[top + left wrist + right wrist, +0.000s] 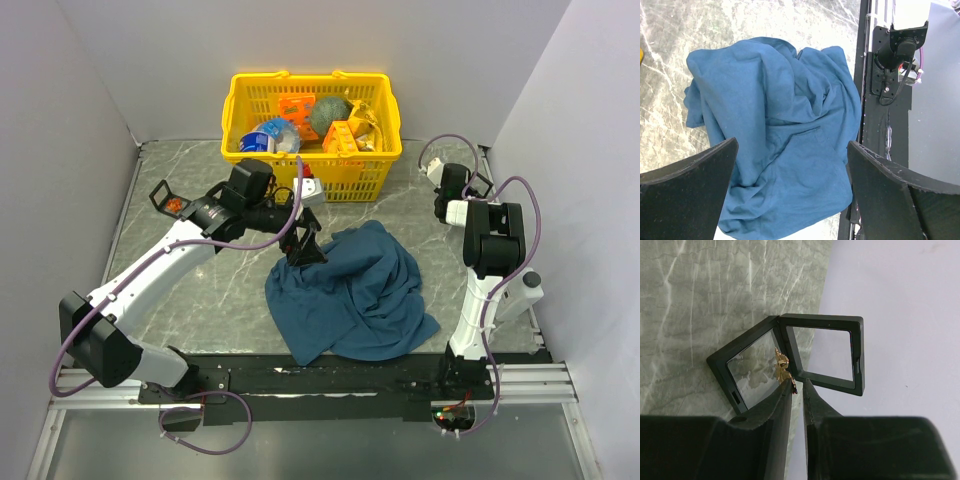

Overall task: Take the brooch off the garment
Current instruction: Place the brooch in the brooch box.

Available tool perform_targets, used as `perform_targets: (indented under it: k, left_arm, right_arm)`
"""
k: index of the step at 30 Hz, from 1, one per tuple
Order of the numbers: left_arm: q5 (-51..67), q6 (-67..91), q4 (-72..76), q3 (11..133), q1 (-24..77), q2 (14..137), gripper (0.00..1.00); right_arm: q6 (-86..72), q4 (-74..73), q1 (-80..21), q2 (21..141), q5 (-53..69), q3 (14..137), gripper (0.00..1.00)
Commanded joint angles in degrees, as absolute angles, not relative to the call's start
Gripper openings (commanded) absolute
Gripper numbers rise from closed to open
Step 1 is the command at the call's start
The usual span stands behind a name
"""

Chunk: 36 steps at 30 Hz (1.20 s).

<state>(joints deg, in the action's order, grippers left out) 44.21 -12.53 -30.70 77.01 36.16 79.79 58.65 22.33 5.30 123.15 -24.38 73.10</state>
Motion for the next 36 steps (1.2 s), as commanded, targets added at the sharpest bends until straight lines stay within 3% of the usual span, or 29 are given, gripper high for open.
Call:
perform_targets:
  k: [1,14,36]
  left_arm:
    - [46.0,-12.1,-29.4,79.9,35.9,79.8,0.96]
    - [46.0,-12.2,-29.4,79.9,35.8,79.3,0.96]
    - [46.1,-12.0,-28.9,79.4,35.4,77.9,0.96]
  right_arm:
    - [58.8,23.8,5.7,124.0,-25.0,73.7,0.21]
    - [58.1,20.2,5.1,122.3,-23.4,72.7,0.32]
    - [56.5,15.2,2.9,117.5,-22.6,72.2,0.38]
